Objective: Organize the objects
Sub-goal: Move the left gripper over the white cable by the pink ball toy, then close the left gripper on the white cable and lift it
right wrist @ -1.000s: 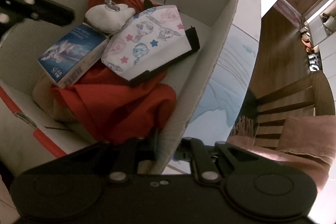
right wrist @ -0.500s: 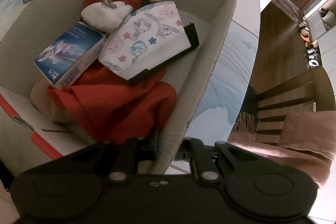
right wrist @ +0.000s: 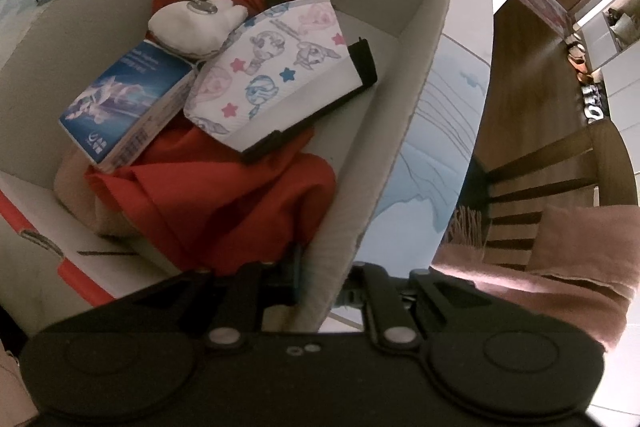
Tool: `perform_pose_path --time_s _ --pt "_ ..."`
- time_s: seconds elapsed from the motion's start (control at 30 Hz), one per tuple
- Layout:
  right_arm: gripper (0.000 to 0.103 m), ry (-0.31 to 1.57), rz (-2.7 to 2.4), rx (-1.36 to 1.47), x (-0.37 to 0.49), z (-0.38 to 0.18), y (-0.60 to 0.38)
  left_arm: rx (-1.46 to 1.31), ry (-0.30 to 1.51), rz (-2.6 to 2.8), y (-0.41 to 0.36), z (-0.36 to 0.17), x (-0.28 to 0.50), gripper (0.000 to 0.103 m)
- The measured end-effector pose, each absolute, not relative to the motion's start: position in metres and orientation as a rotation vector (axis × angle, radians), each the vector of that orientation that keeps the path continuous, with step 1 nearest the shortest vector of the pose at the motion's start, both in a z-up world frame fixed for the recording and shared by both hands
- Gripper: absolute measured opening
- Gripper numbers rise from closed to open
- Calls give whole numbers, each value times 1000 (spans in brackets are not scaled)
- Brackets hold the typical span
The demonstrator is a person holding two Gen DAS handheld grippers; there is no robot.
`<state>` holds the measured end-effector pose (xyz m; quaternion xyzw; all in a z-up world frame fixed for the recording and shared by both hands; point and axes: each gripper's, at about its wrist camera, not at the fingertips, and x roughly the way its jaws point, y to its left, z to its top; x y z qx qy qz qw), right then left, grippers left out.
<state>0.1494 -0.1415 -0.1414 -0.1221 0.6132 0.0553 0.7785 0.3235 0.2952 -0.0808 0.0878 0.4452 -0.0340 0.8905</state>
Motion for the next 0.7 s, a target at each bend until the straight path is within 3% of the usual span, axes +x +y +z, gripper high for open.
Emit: perform_pose_path --time_s 0.3,0.57,0.6,0.7 --pt "12 1344 102 -261 151 -144 -140 -87 1119 70 357 -130 374 83" --pt "12 1357 95 -262 153 -148 -140 -144 1155 96 359 -148 393 82" --pt "12 1358 95 -260 153 -148 -140 -137 1153 92 357 -149 394 80" --pt "12 1360 95 -257 154 -150 -142 -115 1161 78 350 -153 397 61"
